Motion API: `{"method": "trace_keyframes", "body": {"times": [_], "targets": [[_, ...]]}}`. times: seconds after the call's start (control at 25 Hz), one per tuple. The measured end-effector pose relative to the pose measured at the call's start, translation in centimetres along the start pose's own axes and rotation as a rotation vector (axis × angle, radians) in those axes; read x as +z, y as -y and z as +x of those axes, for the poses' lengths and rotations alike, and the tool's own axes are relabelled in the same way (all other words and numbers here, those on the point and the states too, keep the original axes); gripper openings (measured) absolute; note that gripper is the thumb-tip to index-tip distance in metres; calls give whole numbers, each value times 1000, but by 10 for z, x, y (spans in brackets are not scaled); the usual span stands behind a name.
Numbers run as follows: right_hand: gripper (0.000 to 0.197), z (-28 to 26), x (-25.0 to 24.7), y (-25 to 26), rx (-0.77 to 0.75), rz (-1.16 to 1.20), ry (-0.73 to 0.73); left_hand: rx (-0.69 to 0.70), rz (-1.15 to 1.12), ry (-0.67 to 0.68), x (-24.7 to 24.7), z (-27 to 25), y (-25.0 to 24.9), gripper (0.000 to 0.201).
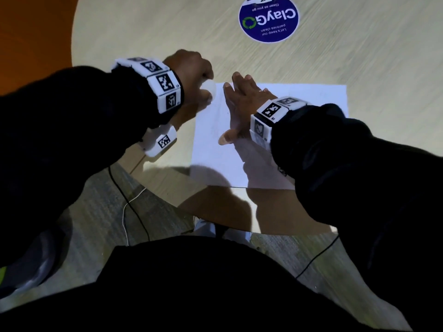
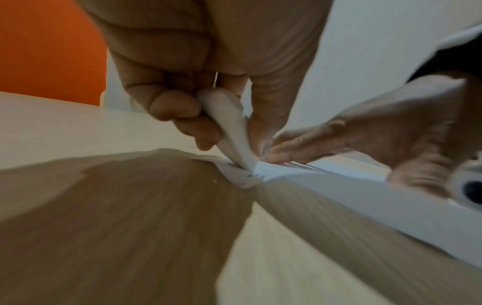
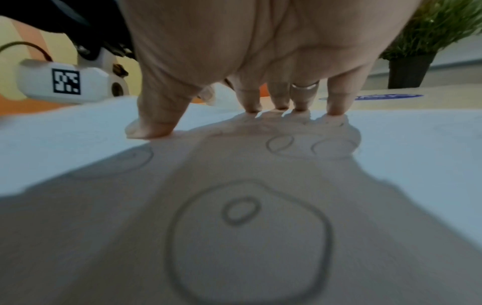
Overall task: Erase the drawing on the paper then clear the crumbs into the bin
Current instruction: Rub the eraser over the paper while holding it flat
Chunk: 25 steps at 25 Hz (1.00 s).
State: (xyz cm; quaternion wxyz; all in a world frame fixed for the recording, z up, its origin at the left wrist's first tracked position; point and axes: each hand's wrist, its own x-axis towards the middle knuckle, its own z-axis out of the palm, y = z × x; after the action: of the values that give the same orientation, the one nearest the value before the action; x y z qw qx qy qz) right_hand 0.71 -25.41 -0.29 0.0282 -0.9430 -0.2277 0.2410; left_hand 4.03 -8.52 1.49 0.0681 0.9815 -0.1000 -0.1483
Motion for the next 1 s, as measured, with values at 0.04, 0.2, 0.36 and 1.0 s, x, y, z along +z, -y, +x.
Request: {"method": "trace_keyframes", "body": {"times": [0.04,0.2,0.36,1.0], "targets": [[107,-2,-4,-3,-4,-18,13,5,-8,7,5,-5,-1,47],[119,-10,-10,-5,-3,-17,95,7,10,36,14,-10,-4,46],[84,-14,-6,10,205,197,-60,-14,33,45,17,-11,-7,48],[110,-5,8,2,214,148,-6,83,30,93,12,-11,-16,47]]}}
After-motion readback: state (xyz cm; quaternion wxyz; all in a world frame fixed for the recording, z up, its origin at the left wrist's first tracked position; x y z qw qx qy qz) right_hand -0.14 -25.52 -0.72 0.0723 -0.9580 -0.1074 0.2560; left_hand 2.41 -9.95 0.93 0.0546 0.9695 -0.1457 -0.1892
